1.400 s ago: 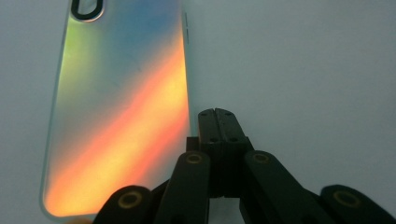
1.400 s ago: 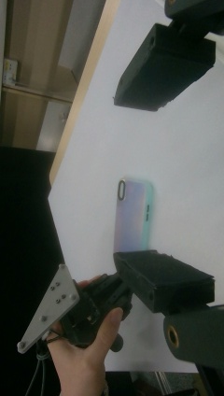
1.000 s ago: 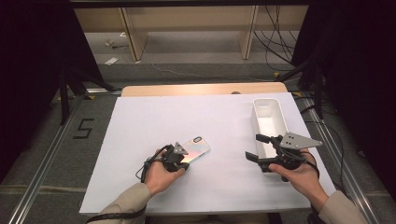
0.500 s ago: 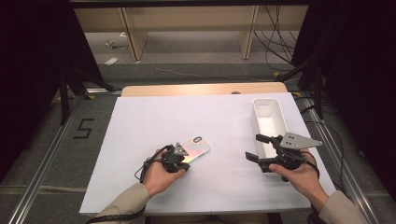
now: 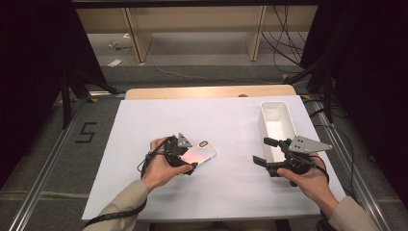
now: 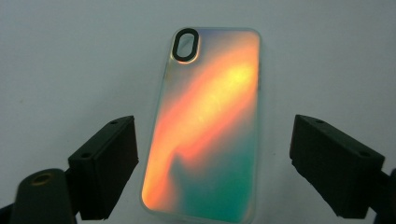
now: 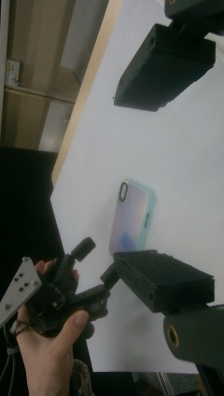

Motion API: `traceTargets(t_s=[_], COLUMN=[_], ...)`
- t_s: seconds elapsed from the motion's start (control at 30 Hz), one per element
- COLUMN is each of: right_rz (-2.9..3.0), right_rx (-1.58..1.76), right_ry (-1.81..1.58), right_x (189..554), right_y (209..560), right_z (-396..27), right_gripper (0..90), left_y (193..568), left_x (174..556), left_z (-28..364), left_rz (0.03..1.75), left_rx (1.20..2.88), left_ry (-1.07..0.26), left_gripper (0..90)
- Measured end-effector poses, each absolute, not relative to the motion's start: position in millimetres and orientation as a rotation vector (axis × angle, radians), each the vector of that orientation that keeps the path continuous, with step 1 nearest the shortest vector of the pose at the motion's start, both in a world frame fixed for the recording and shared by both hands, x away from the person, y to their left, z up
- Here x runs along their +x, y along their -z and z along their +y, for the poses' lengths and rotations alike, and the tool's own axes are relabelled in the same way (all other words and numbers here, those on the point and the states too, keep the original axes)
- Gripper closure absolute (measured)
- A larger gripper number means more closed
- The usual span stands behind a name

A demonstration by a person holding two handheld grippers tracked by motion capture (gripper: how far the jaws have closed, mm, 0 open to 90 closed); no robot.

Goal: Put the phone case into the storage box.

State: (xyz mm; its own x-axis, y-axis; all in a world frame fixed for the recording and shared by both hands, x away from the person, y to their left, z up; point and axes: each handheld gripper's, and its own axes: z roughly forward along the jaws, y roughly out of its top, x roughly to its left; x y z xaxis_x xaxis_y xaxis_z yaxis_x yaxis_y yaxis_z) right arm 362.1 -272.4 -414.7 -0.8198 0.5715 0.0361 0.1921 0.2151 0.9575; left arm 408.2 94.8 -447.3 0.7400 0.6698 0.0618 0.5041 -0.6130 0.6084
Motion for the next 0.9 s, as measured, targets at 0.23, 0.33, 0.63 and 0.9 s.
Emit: traceTargets(t_s=[0.23,0.33,0.63,0.9], right_rz=[2.173,2.173,2.172,2.174], right_rx=[0.717,0.718,0.716,0.715], right_ry=[-1.638,-1.640,-1.642,-1.643], right_x=[362,362,362,362], right_y=[415,415,415,415], right_z=[-272,-272,-272,-272], right_gripper=[21.4,21.4,21.4,21.4], left_y=[453,455,461,463], left_x=[426,429,438,444], left_z=[92,86,71,66], left_rz=[0.874,0.838,0.806,0.806], left_rx=[2.453,2.503,2.584,2.620], left_ry=[-0.363,-0.335,-0.330,-0.301], left_gripper=[2.9,2.2,0.7,0.8])
